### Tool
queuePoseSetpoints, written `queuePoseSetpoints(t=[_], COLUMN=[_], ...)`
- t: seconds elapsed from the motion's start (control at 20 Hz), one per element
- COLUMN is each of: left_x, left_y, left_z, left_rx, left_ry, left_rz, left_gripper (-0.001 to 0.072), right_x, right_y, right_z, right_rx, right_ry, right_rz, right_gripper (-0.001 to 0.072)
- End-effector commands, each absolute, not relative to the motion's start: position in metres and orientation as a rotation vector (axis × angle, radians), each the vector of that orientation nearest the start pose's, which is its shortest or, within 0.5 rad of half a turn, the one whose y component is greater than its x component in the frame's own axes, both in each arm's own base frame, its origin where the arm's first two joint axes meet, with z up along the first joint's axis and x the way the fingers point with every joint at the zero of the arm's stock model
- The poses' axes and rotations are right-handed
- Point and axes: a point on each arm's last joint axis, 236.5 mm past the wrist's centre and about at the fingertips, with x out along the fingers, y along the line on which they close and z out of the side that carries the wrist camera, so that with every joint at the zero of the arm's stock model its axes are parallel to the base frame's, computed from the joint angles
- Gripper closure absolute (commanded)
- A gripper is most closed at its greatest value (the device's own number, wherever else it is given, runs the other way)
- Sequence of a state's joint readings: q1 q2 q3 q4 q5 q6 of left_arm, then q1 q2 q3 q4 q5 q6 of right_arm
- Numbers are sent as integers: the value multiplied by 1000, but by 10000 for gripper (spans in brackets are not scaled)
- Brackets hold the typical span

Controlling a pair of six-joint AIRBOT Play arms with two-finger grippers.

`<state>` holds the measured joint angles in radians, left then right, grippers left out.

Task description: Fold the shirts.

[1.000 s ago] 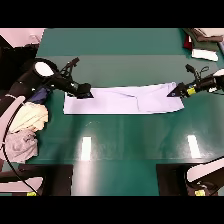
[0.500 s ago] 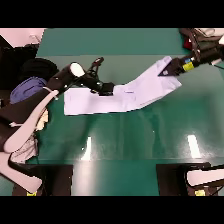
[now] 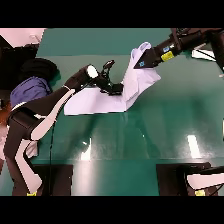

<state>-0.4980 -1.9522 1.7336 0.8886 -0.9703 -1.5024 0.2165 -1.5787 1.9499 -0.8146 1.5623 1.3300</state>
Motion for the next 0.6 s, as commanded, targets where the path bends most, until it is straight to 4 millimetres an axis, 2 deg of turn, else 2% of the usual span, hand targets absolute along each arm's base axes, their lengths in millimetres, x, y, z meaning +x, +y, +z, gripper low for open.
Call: queuePoseSetpoints(t=[0.0,0.1,0.15,0.25,0.35,0.45,0.55], left_x=[436,448,456,468,472,473,470], left_y=[-360,-320,-295,-244,-195,-147,-110], left_z=[-51,-42,-30,2,37,76,111], left_rx=[-204,-91,-42,13,30,12,-5], left_ry=[1319,1324,1304,1265,1234,1185,1130], left_rz=[-728,-646,-593,-508,-438,-368,-322], left_gripper=[687,687,687,687,686,686,685], right_x=[391,392,391,392,395,399,406], right_y=[270,276,281,294,310,331,355], right_z=[202,196,191,178,164,153,142], right_rx=[135,134,131,127,125,132,144], right_ry=[1043,1053,1068,1086,1098,1086,1060], right_rz=[1001,1008,1018,1033,1050,1058,1062], right_gripper=[700,700,700,700,700,700,700])
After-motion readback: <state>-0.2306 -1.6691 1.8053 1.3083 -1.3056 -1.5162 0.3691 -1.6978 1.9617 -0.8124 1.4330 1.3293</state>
